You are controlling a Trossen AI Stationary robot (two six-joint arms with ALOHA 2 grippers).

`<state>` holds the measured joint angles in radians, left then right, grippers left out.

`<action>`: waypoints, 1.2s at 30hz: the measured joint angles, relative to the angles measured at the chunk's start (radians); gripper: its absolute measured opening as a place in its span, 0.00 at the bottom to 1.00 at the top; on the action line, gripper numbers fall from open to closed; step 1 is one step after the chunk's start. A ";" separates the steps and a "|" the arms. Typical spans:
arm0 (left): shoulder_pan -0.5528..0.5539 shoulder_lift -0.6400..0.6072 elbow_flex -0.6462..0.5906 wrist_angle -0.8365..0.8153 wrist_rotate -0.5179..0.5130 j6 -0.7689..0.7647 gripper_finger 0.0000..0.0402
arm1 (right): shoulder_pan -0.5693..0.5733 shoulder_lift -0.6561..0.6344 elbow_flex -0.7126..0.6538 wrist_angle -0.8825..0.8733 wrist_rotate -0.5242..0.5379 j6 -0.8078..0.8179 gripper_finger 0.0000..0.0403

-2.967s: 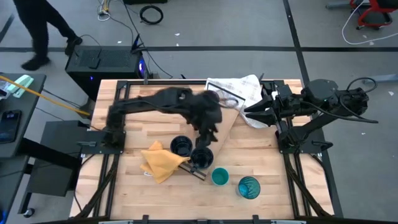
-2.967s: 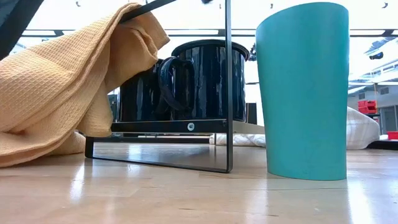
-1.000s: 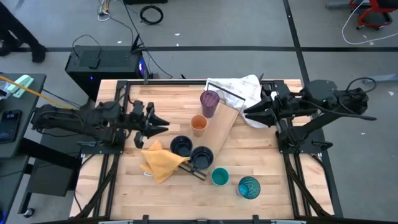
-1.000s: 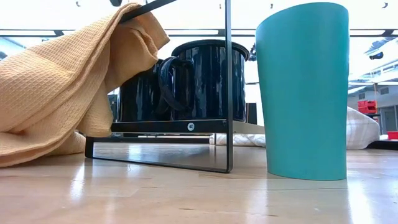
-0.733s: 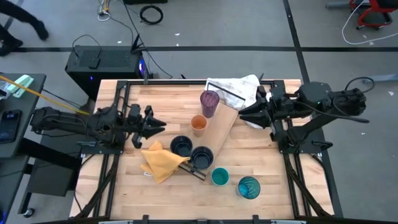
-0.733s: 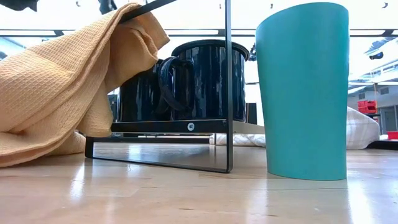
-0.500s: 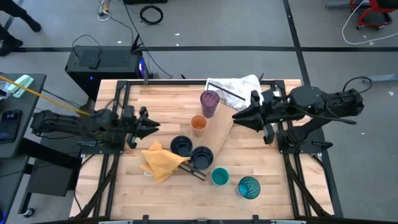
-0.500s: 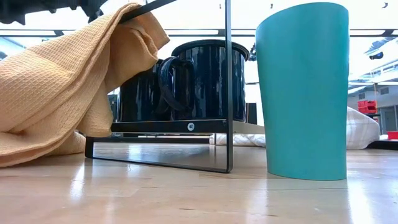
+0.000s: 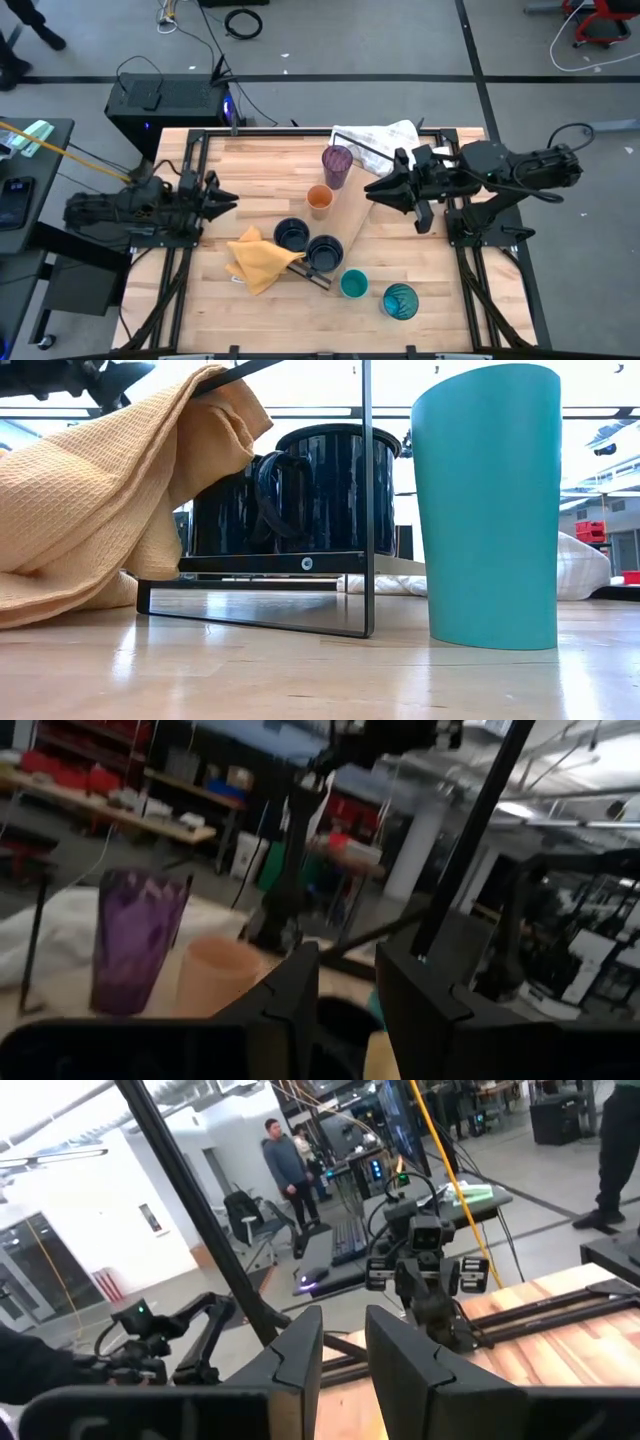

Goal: Stack small to large cups/mugs on shelf
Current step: Put the light blue cup on the shelf

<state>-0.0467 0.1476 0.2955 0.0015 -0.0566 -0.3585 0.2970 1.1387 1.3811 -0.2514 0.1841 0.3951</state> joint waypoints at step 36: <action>0.000 -0.048 0.000 -0.027 0.000 -0.016 0.27 | 0.171 0.387 0.000 -0.418 -0.208 0.332 0.33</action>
<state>-0.0467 0.1001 0.2955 -0.0254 -0.0563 -0.3748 0.4678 1.5253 1.3811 -0.6696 -0.0238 0.7269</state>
